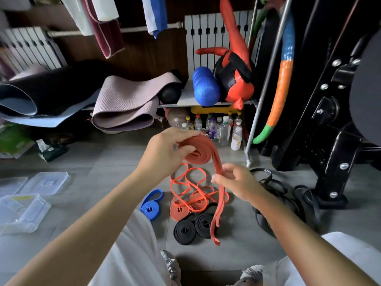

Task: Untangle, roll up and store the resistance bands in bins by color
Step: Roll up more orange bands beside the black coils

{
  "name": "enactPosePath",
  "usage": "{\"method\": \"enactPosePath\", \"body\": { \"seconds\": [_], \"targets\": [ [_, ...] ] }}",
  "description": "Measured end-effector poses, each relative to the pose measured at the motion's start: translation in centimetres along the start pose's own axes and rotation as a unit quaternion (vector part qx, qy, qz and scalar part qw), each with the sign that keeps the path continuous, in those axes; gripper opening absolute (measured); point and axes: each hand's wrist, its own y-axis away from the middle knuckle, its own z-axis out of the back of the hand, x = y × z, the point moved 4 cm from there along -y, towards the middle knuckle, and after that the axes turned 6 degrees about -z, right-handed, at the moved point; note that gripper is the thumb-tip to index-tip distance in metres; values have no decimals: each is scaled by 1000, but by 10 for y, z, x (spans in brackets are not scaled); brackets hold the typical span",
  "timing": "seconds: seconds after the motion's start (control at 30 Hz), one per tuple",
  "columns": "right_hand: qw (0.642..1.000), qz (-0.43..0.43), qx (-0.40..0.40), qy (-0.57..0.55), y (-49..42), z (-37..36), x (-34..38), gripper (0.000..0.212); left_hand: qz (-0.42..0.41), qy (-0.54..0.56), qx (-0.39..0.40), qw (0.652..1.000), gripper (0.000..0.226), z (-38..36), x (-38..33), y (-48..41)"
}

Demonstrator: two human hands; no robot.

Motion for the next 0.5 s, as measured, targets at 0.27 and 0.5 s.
{"method": "enactPosePath", "body": {
  "seconds": [0.27,0.5],
  "targets": [
    [967,5,-68,-244,-1,18,21,19,40,26,-80,996,51,25,7,-10],
    [981,-20,-59,-184,-4,38,38,14,44,24,-79,996,49,27,9,-14]
  ]
}}
